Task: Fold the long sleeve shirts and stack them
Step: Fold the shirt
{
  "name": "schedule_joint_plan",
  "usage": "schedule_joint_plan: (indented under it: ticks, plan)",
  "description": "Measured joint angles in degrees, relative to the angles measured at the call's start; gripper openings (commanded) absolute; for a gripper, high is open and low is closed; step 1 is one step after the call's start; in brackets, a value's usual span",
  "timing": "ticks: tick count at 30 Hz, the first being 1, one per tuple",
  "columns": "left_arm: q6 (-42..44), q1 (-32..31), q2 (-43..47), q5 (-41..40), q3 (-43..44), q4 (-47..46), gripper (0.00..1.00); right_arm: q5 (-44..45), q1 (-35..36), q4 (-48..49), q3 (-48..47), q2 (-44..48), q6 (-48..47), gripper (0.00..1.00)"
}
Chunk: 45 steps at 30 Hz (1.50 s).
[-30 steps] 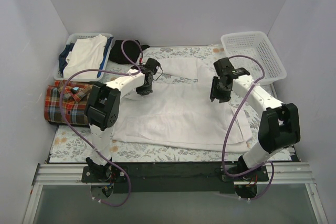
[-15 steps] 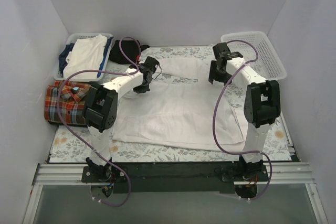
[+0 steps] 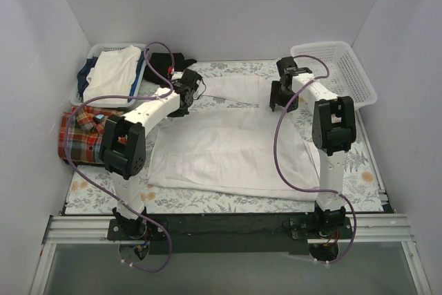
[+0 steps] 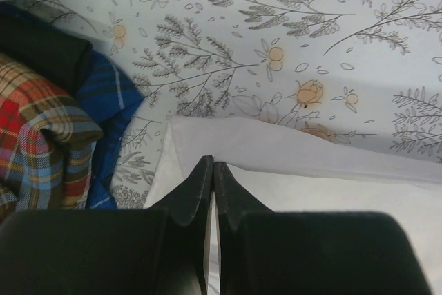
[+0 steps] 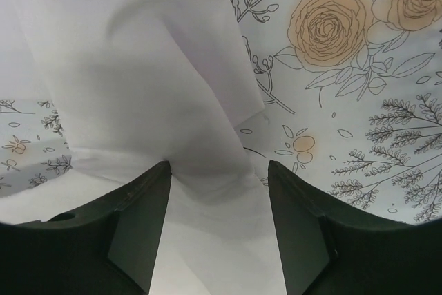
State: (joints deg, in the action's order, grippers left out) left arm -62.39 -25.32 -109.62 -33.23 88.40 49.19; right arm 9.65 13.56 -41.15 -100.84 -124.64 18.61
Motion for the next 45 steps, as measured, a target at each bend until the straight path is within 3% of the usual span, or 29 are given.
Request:
schedule_joint_plan:
  ticks: [15, 29, 31, 32, 34, 35, 36, 45]
  plan:
    - [-4.17, 3.43, 6.47, -4.96, -10.4, 3.69, 0.0, -3.43, -0.07, 6.16, 5.66, 5.38, 0.59, 0.62]
    - [-3.8, 3.45, 6.12, -3.41, -10.16, 3.3, 0.0, -11.06, 1.07, 6.75, 4.13, 0.57, -2.16, 0.57]
    - [-3.63, 3.45, 5.79, -3.02, -9.53, 3.1, 0.0, -12.5, 1.68, 6.86, 4.07, 0.52, -2.58, 0.53]
    - [-3.58, 3.45, 5.7, -2.8, -9.33, 3.02, 0.0, -13.27, 1.99, 6.88, 3.96, 0.46, -2.78, 0.38]
    - [-3.45, 3.45, 5.55, -2.51, -8.72, 3.1, 0.0, -14.58, 2.43, 7.02, 3.8, 0.26, -3.34, 0.24]
    - [-3.43, 3.45, 5.42, -2.43, -8.44, 3.04, 0.0, -15.19, 2.67, 7.08, 3.69, 0.15, -3.5, 0.07]
    - [-3.41, 3.45, 5.16, -2.29, -7.91, 3.04, 0.0, -15.58, 2.78, 7.08, 3.61, 0.04, -3.61, 0.01]
    - [-2.97, 3.45, 2.91, -2.1, -3.34, 3.04, 0.0, -11.65, 2.43, 7.04, 3.54, 0.2, -3.76, 0.01]
